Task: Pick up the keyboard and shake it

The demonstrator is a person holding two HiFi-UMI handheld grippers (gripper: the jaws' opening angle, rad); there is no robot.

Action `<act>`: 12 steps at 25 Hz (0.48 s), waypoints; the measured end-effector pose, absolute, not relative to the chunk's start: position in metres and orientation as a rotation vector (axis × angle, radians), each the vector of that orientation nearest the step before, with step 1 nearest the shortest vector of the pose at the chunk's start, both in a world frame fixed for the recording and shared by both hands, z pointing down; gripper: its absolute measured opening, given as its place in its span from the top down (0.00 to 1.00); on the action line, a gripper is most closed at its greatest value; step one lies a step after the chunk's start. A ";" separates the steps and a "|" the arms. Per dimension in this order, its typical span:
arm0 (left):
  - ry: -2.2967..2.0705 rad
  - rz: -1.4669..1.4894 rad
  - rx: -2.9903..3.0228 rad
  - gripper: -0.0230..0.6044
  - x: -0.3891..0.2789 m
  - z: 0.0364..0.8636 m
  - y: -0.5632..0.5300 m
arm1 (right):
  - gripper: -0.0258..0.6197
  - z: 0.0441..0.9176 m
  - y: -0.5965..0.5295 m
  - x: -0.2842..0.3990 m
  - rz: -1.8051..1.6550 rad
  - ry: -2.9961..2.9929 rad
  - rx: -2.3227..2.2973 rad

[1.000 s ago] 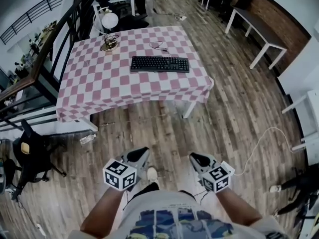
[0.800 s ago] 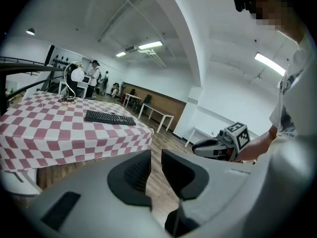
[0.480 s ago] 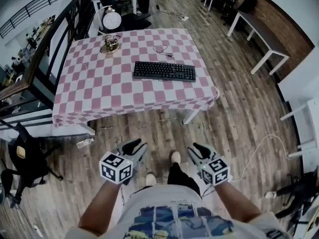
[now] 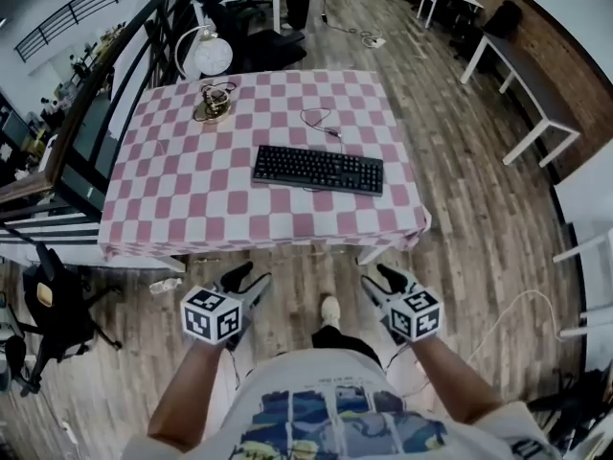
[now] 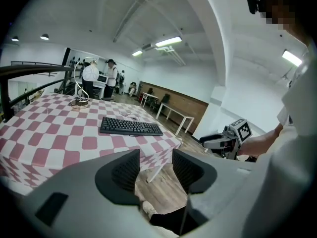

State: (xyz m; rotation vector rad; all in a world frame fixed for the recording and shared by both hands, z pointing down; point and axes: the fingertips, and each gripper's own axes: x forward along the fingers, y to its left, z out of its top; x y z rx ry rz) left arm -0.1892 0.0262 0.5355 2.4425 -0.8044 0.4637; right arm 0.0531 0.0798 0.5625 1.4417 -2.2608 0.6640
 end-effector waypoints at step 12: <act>-0.972 0.579 2.304 0.63 -0.118 0.560 -0.109 | 0.62 0.614 -0.068 0.188 0.757 -2.240 1.349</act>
